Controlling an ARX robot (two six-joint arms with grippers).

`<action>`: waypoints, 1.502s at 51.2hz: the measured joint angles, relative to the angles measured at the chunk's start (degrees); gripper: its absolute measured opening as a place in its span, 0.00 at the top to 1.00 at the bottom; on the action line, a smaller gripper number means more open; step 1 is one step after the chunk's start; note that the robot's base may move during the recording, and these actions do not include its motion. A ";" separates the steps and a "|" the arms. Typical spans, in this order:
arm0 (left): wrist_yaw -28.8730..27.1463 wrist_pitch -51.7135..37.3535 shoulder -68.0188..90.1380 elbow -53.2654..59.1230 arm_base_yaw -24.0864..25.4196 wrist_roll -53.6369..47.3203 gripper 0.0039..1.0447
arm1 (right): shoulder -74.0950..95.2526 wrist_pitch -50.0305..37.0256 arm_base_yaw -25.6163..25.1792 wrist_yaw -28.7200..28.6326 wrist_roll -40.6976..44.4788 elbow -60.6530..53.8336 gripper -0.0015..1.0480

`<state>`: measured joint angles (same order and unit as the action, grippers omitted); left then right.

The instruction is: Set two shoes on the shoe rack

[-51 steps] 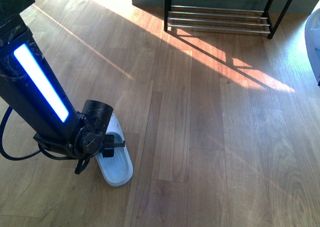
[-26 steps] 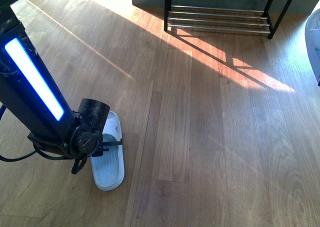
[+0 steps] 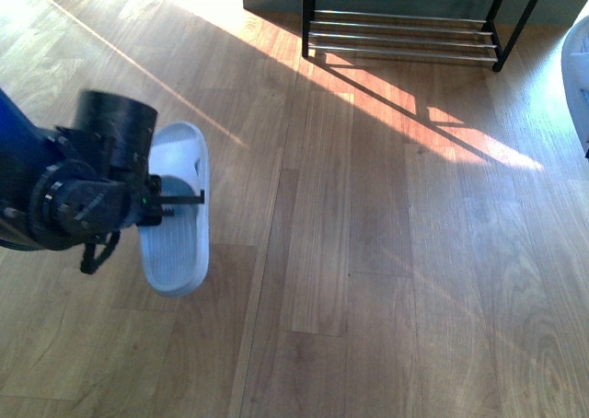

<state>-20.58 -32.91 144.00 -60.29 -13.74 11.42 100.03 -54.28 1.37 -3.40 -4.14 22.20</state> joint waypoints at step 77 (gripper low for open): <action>-10.56 14.19 -75.01 41.46 -6.45 -11.45 0.99 | 0.00 0.00 0.00 0.00 -0.17 0.00 0.98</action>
<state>-31.14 -18.72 68.99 -18.83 -20.18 -0.03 100.03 -54.28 1.37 -3.40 -4.32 22.20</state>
